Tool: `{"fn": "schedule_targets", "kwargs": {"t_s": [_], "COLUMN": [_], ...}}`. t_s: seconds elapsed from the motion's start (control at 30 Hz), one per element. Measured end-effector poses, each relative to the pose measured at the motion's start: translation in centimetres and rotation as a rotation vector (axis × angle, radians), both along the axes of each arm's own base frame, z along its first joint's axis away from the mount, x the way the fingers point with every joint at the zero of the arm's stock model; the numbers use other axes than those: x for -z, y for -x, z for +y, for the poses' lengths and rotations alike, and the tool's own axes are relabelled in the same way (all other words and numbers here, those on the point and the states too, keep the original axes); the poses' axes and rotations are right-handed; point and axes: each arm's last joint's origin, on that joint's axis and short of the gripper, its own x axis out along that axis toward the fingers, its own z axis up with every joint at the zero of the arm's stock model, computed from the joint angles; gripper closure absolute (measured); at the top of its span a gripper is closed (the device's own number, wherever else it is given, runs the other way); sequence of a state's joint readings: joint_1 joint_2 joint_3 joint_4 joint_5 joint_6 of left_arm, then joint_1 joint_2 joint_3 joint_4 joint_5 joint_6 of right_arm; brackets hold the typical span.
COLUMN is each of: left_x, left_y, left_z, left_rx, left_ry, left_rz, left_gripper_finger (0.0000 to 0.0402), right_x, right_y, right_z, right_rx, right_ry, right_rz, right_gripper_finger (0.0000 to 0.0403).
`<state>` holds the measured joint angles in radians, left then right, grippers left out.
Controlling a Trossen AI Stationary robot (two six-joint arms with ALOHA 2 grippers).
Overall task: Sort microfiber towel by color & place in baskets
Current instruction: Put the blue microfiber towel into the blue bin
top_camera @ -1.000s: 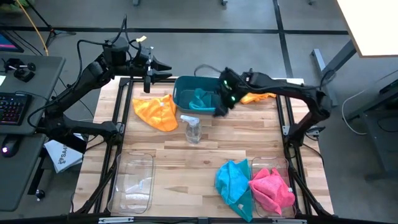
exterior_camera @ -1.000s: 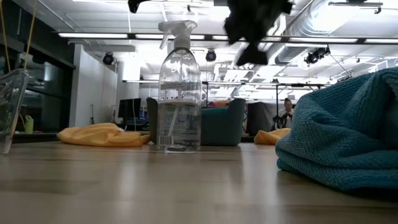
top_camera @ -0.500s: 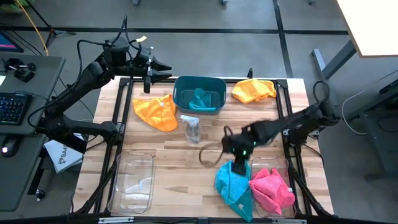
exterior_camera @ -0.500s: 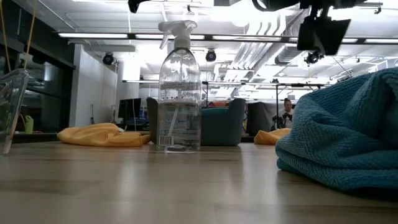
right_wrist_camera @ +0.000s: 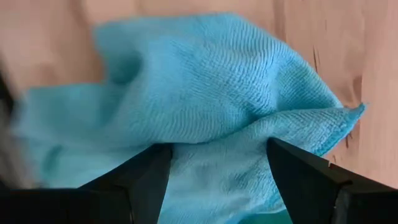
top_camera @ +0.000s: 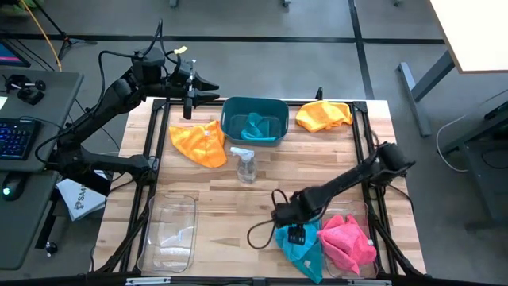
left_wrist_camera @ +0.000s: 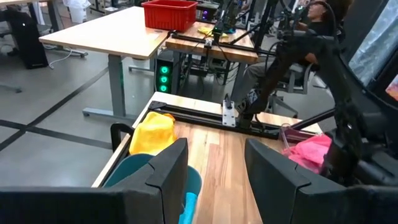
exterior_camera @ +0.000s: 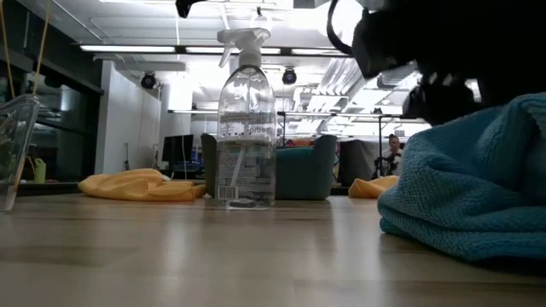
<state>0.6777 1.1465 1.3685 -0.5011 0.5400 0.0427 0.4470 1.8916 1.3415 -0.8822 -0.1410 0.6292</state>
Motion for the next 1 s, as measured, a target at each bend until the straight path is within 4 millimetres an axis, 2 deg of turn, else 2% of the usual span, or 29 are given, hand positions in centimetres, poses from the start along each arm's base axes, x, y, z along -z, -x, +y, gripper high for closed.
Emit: {"fn": "schedule_targets", "kwargs": {"t_s": [0.17,0.27,0.33,0.43,0.47,0.5,0.6,0.67,0.77,0.87,1.0], "left_x": [0.0,0.0,0.0,0.0,-0.1,-0.1,-0.3,-0.4,-0.5,-0.5,-0.5], "left_y": [0.0,0.0,0.0,0.0,0.0,0.0,-0.1,-0.1,-0.1,-0.1,-0.1], "left_z": [0.0,0.0,0.0,0.0,0.0,0.0,0.1,0.1,0.1,0.1,0.1], "left_rx": [0.005,0.005,0.005,0.004,0.004,0.003,0.002,0.002,0.001,0.001,0.0], "left_ry": [-0.02,-0.02,-0.021,-0.023,-0.025,-0.028,-0.041,-0.046,-0.049,-0.049,-0.048], "left_rz": [0.002,0.002,0.003,-0.001,-0.003,-0.006,-0.025,-0.035,-0.041,-0.043,-0.044], "left_gripper_finger": [0.0255,0.0255,0.0255,0.0255,0.0255,0.0255,0.0255,0.0255,0.0255,0.0255,0.0255], "right_x": [3.1,3.9,3.9,2.9,2.2,1.2,-2.9,-5.9,-11.0,-15.6,-19.9], "right_y": [-0.1,-0.3,-0.4,-0.5,-0.5,-0.5,-0.2,0.9,3.2,6.3,9.0], "right_z": [1.1,1.3,1.0,-0.1,-0.8,-1.6,-4.7,-7.4,-11.6,-15.4,-19.0], "right_rx": [-0.018,-0.014,-0.002,0.012,0.012,0.022,0.071,0.118,0.267,0.461,0.665], "right_ry": [0.095,0.089,0.089,0.109,0.114,0.127,0.202,0.29,0.393,0.479,0.522], "right_rz": [0.054,0.081,0.085,0.095,0.093,0.082,0.022,-0.019,-0.143,-0.319,-0.609], "right_gripper_finger": [0.014,0.0166,0.022,0.0351,0.0374,0.0378,0.0378,0.0393,0.0393,0.0398,0.0399]}}
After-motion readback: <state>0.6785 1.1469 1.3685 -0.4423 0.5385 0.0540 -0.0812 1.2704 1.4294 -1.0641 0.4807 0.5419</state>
